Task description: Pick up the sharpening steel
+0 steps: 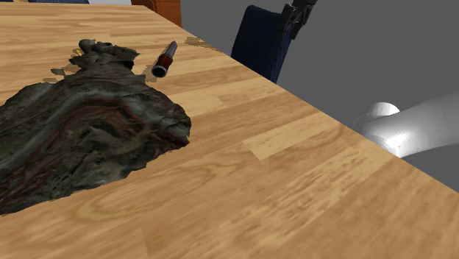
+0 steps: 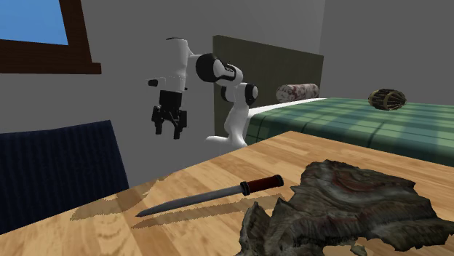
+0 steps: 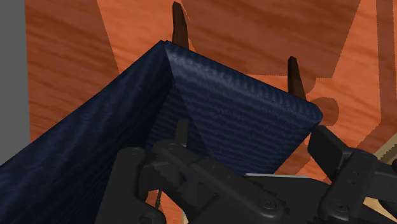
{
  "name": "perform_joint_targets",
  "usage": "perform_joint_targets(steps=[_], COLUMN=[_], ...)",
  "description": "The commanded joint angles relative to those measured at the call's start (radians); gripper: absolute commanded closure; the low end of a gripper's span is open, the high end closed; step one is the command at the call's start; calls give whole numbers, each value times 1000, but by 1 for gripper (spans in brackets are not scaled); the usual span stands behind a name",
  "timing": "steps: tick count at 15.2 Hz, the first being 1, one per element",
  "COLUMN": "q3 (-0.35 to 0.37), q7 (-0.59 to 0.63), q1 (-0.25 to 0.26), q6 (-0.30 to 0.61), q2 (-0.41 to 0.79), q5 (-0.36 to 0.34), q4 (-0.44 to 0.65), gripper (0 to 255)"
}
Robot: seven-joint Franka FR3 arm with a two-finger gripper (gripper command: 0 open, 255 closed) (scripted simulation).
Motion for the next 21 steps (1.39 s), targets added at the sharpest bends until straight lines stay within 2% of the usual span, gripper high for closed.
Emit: perform_joint_targets(steps=[1, 6, 11, 16, 21], q3=[0, 141, 271, 393, 510], q7=[0, 229, 458, 690, 935], q1=[0, -9, -23, -45, -59], q6=[0, -48, -92, -138, -196], q2=[0, 73, 194, 356, 564], q5=[0, 66, 118, 142, 122], q4=[0, 71, 190, 356, 572], gripper=[0, 0, 0, 0, 0])
